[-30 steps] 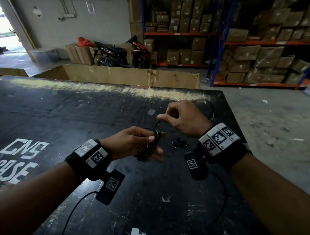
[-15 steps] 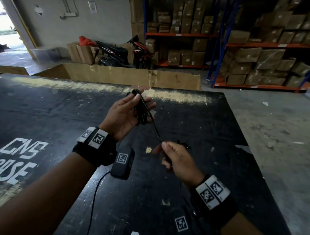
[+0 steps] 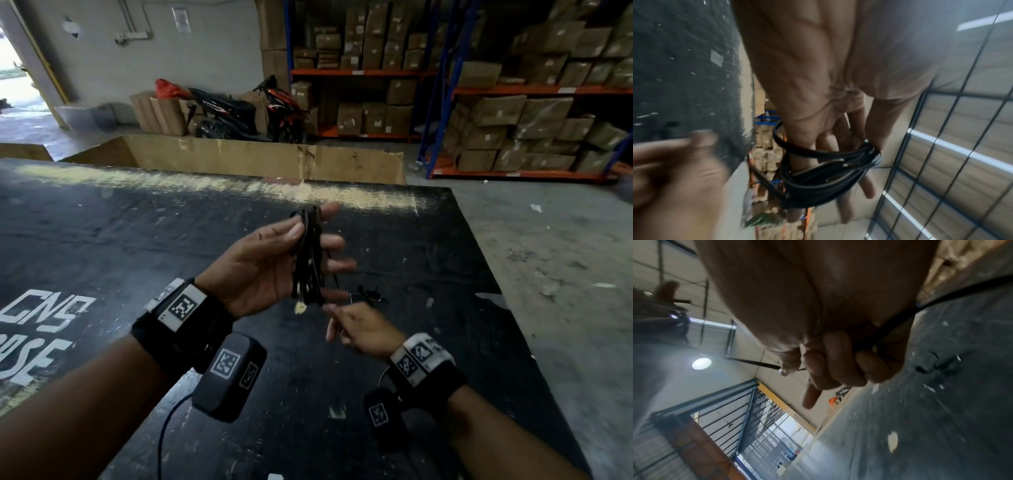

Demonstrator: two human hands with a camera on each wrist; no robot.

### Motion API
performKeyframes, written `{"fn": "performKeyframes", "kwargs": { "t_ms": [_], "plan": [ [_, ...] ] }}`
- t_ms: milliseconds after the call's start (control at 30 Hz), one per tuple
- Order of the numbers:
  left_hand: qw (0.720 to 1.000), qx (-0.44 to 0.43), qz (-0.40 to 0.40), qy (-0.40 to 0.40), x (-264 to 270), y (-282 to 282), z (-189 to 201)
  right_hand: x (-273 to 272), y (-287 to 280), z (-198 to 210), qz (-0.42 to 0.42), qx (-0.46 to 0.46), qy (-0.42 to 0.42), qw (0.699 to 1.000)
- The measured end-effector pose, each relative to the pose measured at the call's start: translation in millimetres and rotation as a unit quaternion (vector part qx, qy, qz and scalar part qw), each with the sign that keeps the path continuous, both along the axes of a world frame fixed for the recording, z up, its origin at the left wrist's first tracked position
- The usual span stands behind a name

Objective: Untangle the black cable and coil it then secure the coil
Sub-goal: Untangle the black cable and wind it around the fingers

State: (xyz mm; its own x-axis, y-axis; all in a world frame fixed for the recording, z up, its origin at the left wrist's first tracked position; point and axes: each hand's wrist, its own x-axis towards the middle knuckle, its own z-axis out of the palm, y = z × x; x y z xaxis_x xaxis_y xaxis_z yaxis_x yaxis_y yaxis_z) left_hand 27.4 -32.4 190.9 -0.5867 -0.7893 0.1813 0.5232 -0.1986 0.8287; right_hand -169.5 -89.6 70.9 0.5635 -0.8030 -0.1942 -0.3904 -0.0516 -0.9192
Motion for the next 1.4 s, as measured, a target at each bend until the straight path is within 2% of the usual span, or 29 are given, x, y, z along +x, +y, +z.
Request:
{"fn": "performKeyframes", "kwargs": {
  "t_ms": [67,200,333,500,633,800,1033,1167,1300,1400],
  "plan": [
    [0.999,0.016,-0.028,-0.031,-2.1,6.9,-10.9,-1.2,-17.8,12.4,-0.047,-0.082,0.007,0.995],
    [0.991,0.04,-0.022,-0.122,-1.4,19.0,-36.7,-11.1,-36.7,65.2,-0.095,-0.173,0.007,0.98],
    [0.98,0.075,0.018,-0.182,3.1,23.8,-57.8,-18.3,-30.0,113.4,-0.048,-0.243,0.009,0.969],
    [0.97,0.102,0.112,-0.192,12.7,20.6,-61.8,-13.3,14.5,134.9,0.0,-0.262,-0.042,0.964],
    [0.972,0.082,0.16,-0.154,14.5,14.3,-50.2,-9.3,41.2,115.7,0.033,-0.203,-0.113,0.972],
    [0.967,0.063,0.221,-0.107,15.8,4.7,-33.5,-4.5,62.6,81.5,0.017,-0.145,-0.187,0.971],
    [0.97,0.021,0.236,-0.05,6.9,-3.9,-14.8,1.4,80.1,52.8,0.027,-0.068,-0.216,0.974],
    [0.975,0.012,0.223,0.004,3.2,-4.8,1.2,5.5,85.9,25.8,0.024,0.029,-0.222,0.974],
    [0.985,0.019,0.17,0.028,0.5,1.6,10.0,1.3,67.4,-5.1,-0.028,-0.007,-0.159,0.987],
    [0.995,0.023,0.095,0.021,-0.5,10.5,9.9,-7.2,39.1,-10.4,-0.099,-0.003,-0.118,0.988]
  ]
}}
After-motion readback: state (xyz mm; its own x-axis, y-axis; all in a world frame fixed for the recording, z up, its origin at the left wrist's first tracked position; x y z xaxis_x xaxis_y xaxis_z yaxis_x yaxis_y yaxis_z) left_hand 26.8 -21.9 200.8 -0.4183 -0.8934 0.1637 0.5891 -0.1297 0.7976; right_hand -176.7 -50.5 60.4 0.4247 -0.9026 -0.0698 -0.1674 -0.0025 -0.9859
